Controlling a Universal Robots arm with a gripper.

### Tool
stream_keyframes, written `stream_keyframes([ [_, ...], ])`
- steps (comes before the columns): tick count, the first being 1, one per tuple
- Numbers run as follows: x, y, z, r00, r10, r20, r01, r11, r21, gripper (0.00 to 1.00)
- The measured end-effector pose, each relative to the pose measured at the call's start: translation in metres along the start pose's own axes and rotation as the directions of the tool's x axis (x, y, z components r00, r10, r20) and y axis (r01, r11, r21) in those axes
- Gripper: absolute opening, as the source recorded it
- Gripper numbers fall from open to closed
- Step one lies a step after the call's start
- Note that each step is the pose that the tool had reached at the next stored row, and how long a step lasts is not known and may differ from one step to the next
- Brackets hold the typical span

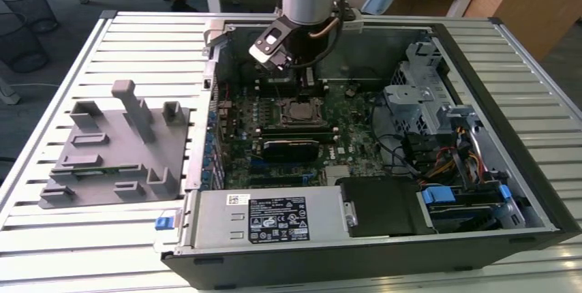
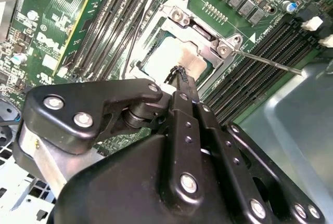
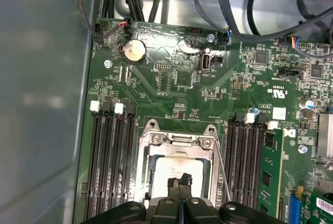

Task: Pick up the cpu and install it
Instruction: 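Install the first cpu locking lever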

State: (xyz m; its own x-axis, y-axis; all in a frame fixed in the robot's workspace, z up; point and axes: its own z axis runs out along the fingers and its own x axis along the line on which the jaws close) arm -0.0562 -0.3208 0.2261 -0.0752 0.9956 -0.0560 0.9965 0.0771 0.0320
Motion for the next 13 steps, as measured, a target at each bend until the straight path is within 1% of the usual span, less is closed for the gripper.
stream_keyframes([
  [6, -0.0002, 0.0004, -0.0087, 1.0, 0.0, 0.0003, 0.0, 1.0, 0.0, 0.11],
  [8, -0.0004, 0.0005, -0.0147, 1.0, 0.0, 0.0005, 0.0, 1.0, 0.0001, 0.11],
  [13, -0.001, 0.0011, -0.0326, 1.0, 0.0, 0.0007, 0.0, 1.0, 0.0, 0.11],
])
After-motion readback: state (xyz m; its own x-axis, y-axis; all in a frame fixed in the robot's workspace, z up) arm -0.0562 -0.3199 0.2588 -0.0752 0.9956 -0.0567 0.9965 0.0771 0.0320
